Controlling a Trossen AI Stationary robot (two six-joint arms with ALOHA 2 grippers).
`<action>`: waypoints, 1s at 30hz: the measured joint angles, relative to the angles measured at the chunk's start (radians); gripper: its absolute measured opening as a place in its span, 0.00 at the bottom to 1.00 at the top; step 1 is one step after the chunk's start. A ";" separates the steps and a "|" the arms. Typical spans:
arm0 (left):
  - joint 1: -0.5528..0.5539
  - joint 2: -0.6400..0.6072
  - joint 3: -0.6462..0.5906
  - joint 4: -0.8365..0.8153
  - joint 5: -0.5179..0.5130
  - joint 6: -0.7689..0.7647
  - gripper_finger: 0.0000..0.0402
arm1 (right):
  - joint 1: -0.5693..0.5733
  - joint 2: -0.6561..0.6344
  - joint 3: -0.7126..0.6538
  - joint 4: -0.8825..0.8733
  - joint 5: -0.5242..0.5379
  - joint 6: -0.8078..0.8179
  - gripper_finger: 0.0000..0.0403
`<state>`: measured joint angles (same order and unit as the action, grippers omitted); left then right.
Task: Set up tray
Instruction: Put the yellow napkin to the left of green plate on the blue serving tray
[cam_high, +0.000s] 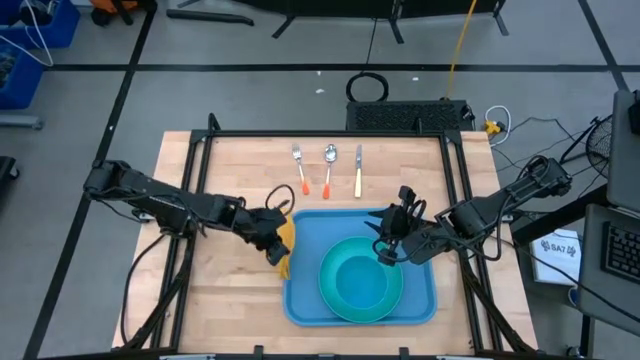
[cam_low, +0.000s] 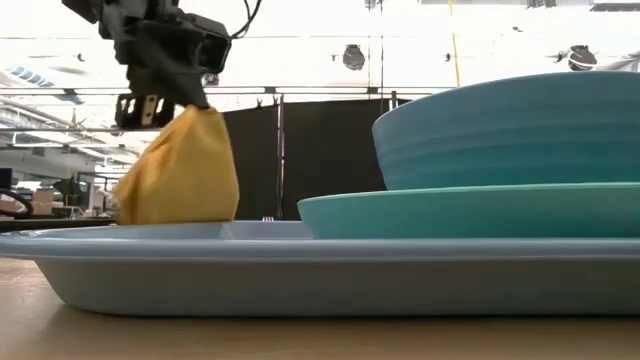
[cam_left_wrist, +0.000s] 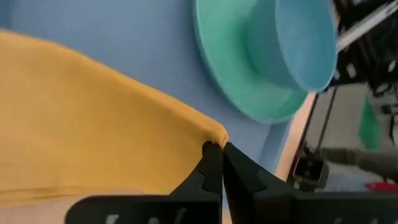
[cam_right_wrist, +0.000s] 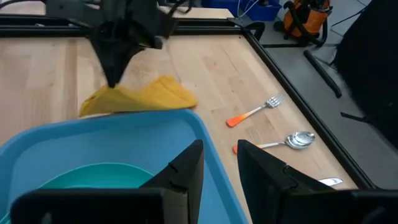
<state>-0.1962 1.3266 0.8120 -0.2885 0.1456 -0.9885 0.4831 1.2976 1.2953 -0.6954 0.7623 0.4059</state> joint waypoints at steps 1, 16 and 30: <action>-0.004 0.011 -0.001 0.003 0.020 0.002 0.00 | 0.000 0.000 0.000 -0.001 0.002 -0.001 0.22; -0.068 0.317 0.243 0.041 0.131 0.157 0.00 | -0.025 0.000 0.000 0.006 -0.003 -0.003 0.22; -0.050 0.515 0.401 0.020 0.342 0.307 0.00 | -0.025 0.000 0.000 0.012 -0.004 -0.012 0.22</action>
<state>-0.2466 1.8413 1.2129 -0.2688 0.4875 -0.6813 0.4583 1.2976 1.2953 -0.6838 0.7586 0.3943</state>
